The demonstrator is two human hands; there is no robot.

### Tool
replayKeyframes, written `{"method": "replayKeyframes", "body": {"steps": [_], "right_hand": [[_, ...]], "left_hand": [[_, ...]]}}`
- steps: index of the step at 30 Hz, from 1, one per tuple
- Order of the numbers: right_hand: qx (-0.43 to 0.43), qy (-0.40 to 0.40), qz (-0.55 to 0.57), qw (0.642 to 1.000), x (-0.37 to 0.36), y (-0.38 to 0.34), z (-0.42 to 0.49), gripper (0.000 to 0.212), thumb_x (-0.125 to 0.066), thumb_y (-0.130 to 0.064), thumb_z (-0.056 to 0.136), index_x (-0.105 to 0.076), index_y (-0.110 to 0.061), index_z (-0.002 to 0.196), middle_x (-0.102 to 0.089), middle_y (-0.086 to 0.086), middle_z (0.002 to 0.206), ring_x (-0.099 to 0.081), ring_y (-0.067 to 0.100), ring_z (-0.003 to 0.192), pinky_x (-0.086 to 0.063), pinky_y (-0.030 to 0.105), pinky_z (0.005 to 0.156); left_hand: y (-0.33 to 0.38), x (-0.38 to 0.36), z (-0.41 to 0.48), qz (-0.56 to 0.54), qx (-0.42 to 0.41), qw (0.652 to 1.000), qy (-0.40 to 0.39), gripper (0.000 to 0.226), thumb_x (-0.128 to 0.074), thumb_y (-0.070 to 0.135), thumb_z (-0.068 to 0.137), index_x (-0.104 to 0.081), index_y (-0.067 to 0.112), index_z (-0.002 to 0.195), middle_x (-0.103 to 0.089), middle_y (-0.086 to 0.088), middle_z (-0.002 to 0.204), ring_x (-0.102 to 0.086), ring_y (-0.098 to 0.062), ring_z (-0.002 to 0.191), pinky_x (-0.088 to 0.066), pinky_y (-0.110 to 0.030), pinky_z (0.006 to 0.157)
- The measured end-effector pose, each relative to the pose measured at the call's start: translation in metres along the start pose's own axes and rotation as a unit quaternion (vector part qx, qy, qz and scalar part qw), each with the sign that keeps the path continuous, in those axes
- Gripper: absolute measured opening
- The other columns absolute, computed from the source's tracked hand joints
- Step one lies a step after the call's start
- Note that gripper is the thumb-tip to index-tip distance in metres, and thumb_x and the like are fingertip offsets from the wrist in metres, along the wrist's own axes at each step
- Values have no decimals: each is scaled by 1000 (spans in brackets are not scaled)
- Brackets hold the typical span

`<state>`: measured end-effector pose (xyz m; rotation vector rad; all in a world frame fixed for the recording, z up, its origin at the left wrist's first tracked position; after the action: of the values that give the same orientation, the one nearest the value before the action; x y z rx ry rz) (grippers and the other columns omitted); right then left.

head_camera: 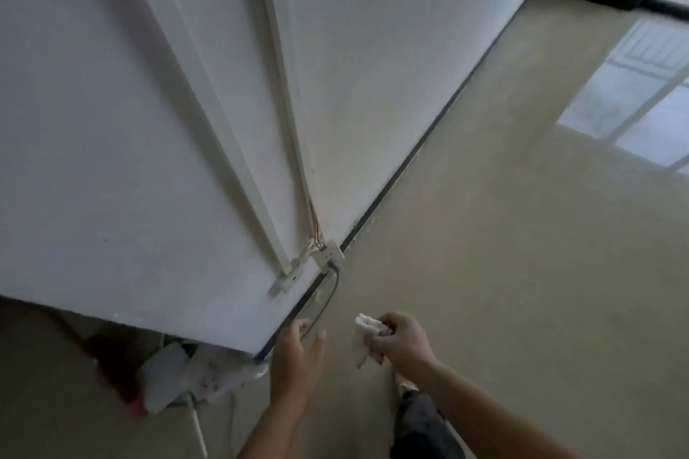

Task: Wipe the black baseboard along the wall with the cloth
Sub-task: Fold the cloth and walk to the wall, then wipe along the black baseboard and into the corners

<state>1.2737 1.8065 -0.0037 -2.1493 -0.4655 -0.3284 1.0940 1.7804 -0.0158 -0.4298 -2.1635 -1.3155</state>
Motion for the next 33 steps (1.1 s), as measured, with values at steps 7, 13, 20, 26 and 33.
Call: {"method": "replayKeyframes", "body": {"steps": [7,13,20,26,33], "right_hand": [[98,-141,-228,958,-52,65,169,8,-68,-25,79,-61,-24,81,-59,-9,72,-51,6,63,-38,19,54],[190,-240,-354,884,-145,146,296,13,-63,-26,86,-61,-15,94,-64,-2,82,-54,12,68,-39,19,55],[312,-324,-413,792,-263,230,385,16,-62,-37,89,-51,-24,87,-64,-4,84,-59,13,70,-45,24,59],[415,-347,-411,734,-355,268,417,20,-49,-38,95,-41,-20,100,-63,1,85,-59,18,67,-46,32,59],[377,-369,-260,809,-416,300,396,24,-59,-32,91,-39,-17,93,-58,0,81,-52,22,73,-35,30,59]], "left_hand": [[-105,-103,91,-82,111,987,86,31,-64,27,91,-60,12,118,-61,-2,115,-55,-17,109,-42,-26,89],[-241,-186,152,-41,106,987,109,32,-60,37,91,-56,21,118,-52,10,107,-50,-5,102,-37,-20,83],[-388,-228,208,65,75,984,149,35,-57,35,93,-54,21,125,-51,11,120,-47,-5,116,-28,-9,89],[-459,-228,217,103,105,962,231,35,-53,36,95,-48,22,127,-46,11,121,-45,-2,99,-31,-14,76],[-477,-198,227,67,138,957,246,65,-58,45,91,-38,13,143,-46,-3,140,-45,-15,126,-40,-25,98]]}}
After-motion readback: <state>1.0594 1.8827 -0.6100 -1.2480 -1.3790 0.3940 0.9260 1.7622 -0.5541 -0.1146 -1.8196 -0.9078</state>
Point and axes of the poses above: each hand's wrist, its own z-axis towards the middle knuckle, its own x-axis out of the back of the hand, y = z × x, the point moved 1 cm from there along z, towards the middle knuckle
